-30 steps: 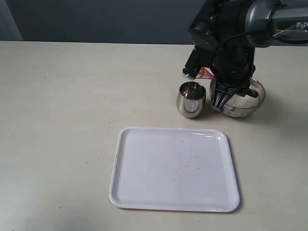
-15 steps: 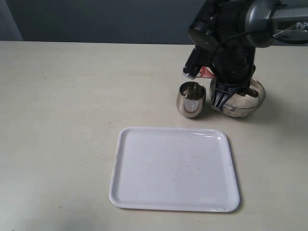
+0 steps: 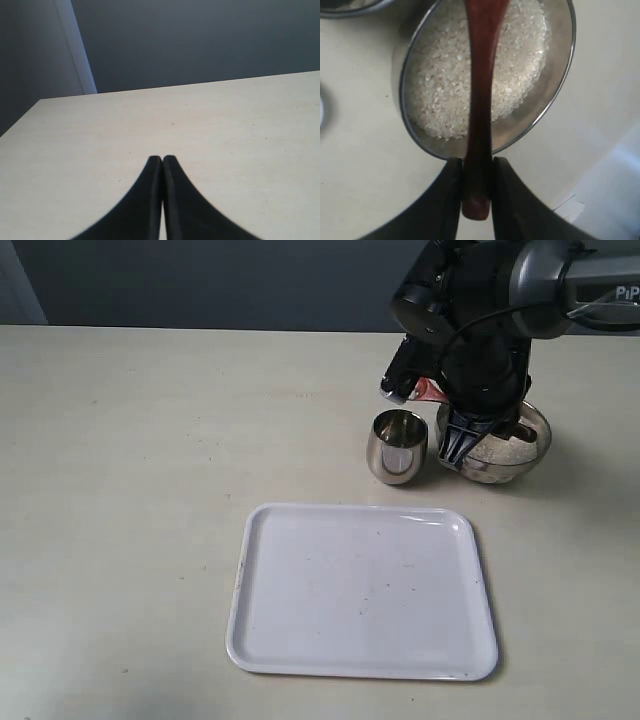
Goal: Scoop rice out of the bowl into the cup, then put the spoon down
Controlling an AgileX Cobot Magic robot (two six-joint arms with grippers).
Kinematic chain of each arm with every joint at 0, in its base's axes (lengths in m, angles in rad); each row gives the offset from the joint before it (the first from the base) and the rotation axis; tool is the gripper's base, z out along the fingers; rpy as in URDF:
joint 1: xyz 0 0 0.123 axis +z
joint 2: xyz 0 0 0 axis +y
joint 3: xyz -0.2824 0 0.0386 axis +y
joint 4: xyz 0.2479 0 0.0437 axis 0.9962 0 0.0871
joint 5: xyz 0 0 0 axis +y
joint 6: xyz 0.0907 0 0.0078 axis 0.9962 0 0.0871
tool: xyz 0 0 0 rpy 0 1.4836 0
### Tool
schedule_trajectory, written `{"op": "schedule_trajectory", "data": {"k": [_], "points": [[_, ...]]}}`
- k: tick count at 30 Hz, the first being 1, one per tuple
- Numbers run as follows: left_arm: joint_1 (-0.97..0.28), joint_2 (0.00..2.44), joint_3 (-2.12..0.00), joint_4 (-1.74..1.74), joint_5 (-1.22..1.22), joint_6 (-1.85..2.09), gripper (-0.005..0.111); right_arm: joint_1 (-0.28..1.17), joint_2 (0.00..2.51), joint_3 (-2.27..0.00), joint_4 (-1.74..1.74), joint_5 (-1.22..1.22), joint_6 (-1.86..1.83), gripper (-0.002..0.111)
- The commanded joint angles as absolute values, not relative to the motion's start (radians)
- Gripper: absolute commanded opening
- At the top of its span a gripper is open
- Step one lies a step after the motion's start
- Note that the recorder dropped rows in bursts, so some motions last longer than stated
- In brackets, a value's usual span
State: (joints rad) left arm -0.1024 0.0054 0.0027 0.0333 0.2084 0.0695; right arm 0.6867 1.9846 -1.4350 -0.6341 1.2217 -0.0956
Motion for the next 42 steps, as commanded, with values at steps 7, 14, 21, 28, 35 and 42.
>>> {"op": "schedule_trajectory", "data": {"k": [7,14,21,28,35,42], "points": [[-0.102,0.0,0.0,0.028,0.204,0.064,0.0,0.688,1.982,-1.439,-0.671,1.221,-0.074,-0.001],[-0.102,0.0,0.0,0.028,0.204,0.064,0.0,0.698,1.982,-1.439,-0.688,1.221,-0.064,-0.001],[-0.102,0.0,0.0,0.028,0.201,0.064,0.0,0.74,1.982,-1.439,-0.723,1.221,-0.052,-0.001],[-0.102,0.0,0.0,0.028,0.201,0.064,0.0,0.738,1.982,-1.439,-0.721,1.221,-0.05,-0.001],[-0.102,0.0,0.0,0.028,0.201,0.064,0.0,0.738,1.982,-1.38,-0.731,1.221,-0.031,-0.001],[-0.102,0.0,0.0,0.028,0.201,0.064,0.0,0.738,1.982,-1.353,-0.762,1.221,0.0,-0.001]]}}
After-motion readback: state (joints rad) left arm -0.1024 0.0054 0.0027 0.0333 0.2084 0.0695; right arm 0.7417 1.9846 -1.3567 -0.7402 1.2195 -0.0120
